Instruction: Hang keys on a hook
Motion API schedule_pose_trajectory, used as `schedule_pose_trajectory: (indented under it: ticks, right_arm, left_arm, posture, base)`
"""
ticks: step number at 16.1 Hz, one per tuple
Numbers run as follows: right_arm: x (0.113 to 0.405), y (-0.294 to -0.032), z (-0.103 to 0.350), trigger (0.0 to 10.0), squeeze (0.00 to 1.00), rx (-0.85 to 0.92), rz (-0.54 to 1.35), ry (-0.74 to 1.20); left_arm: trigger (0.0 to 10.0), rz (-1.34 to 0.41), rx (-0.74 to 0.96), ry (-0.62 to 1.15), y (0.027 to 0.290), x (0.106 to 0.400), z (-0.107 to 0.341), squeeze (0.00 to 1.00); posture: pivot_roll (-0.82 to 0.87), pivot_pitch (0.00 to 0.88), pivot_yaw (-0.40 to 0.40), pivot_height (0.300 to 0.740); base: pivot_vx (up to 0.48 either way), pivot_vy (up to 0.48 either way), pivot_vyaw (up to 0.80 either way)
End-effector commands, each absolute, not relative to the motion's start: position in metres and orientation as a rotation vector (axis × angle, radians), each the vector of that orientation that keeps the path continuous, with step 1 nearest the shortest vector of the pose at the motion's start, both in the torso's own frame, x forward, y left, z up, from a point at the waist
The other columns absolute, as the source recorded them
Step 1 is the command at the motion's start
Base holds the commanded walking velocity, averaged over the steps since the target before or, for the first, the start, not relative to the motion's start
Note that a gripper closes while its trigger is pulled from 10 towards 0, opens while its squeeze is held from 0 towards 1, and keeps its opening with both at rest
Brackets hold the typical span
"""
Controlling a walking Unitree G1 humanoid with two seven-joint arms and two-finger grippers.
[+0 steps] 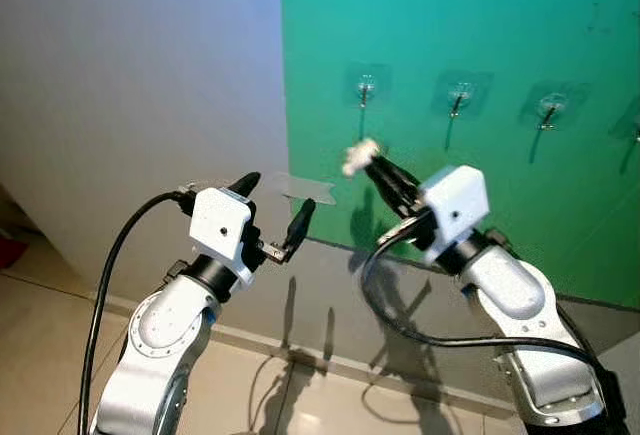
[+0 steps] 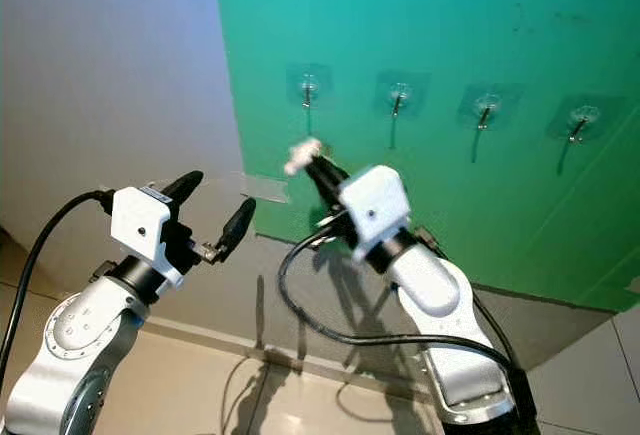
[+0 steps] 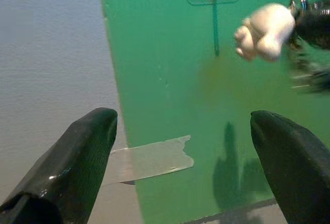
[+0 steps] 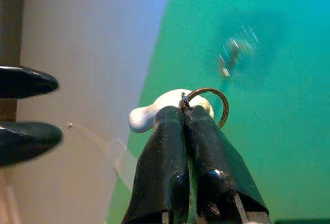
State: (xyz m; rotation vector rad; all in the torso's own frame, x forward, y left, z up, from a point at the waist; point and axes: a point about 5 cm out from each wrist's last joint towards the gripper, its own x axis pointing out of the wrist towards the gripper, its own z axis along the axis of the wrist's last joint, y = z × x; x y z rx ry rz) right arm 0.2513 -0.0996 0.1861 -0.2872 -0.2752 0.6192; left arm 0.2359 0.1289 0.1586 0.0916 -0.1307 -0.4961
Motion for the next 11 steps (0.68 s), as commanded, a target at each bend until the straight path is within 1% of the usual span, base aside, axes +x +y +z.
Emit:
schedule_pose_trajectory:
  ticks: [1, 5, 9, 11]
  right_arm:
    - [0.249, -0.093, 0.195, 10.0, 0.0, -0.341, 0.632, -0.334]
    - [0.253, -0.083, 0.199, 10.0, 0.0, -0.508, 0.617, -0.386]
    - [0.259, -0.083, 0.206, 10.0, 0.0, -0.601, 0.554, -0.434]
    - [0.264, -0.079, 0.207, 10.0, 0.0, -0.666, 0.558, -0.434]
  left_arm:
    - [10.0, -0.525, 0.095, -0.139, 0.126, 0.234, 0.162, 0.0]
    - [10.0, -0.547, 0.092, -0.136, 0.125, 0.232, 0.162, 0.0]
    - [10.0, -0.557, 0.092, -0.135, 0.125, 0.231, 0.162, 0.0]
    - [10.0, -0.561, 0.092, -0.136, 0.124, 0.231, 0.163, 0.0]
  posture:
    - [0.04, 0.0, 0.008, 0.74]
    - [0.05, 0.0, 0.001, 0.74]
    - [0.06, 0.0, -0.001, 0.74]
    - [0.06, 0.0, -0.001, 0.74]
  base:
    - [0.0, 0.0, 0.0]
    - [0.0, 0.0, 0.0]
    - [0.0, 0.0, 0.0]
    - [0.0, 0.0, 0.0]
